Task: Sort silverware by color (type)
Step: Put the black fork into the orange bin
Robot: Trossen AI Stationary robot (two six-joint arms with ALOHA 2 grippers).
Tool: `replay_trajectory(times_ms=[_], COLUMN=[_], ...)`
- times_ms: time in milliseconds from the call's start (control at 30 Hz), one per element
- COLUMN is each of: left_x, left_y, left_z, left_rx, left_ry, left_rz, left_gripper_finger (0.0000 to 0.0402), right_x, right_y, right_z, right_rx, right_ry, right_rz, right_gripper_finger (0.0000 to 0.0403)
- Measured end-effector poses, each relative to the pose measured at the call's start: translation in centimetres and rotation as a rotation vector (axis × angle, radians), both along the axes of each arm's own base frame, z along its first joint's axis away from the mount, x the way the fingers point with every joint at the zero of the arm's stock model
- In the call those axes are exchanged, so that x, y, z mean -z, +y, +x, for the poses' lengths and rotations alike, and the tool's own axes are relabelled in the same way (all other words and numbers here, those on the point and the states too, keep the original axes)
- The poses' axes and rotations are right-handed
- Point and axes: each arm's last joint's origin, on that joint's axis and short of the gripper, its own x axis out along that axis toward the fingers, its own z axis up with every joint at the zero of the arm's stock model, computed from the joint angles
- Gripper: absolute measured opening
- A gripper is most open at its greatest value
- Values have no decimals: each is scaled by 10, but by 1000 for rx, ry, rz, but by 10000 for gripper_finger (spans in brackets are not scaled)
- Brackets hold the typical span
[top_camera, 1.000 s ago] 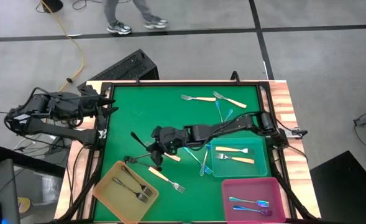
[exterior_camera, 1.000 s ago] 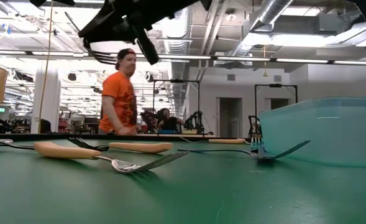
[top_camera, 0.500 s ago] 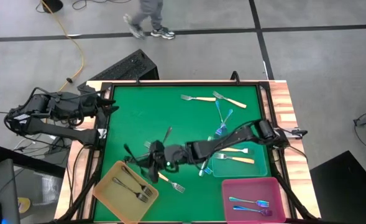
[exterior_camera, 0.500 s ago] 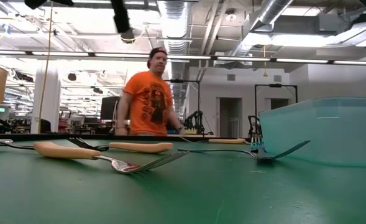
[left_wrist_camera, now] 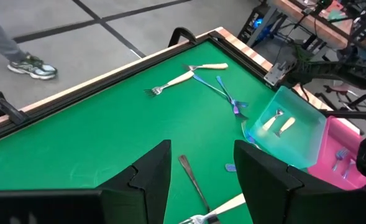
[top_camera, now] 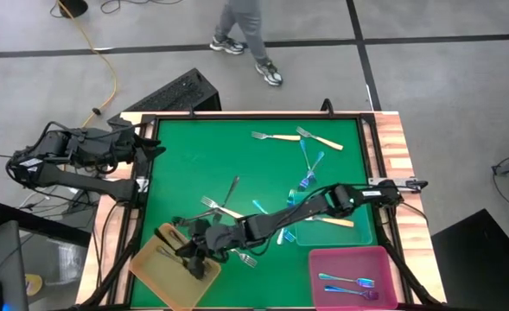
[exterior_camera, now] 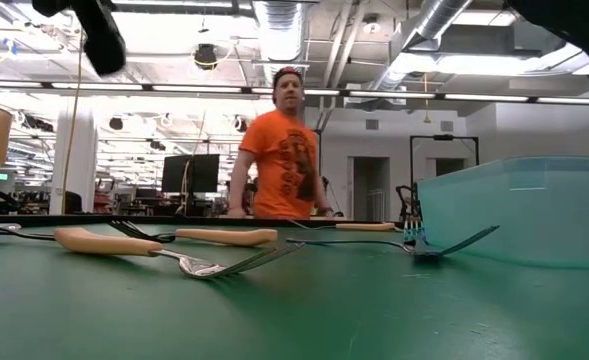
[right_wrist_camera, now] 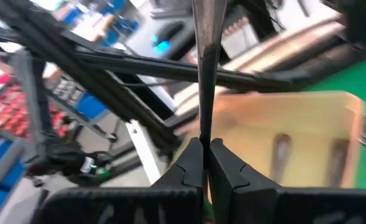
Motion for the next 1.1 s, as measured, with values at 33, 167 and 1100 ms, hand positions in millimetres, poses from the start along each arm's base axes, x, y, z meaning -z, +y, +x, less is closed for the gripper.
replay_trajectory(times_ms=[33,167,1100], left_x=[0,0,1], left_y=[0,0,-1], left_z=[0,0,0], left_rx=[0,7,21], left_ry=[0,0,11], left_rz=[0,-5,-2], left_gripper_finger=[158,158,158], right_x=[2,2,41], right_y=[0,5,4], right_z=[-1,-4,-2], right_rx=[3,3,17], right_ry=[25,59,209], right_rz=[-6,-13,-92], right_gripper_finger=[27,27,27])
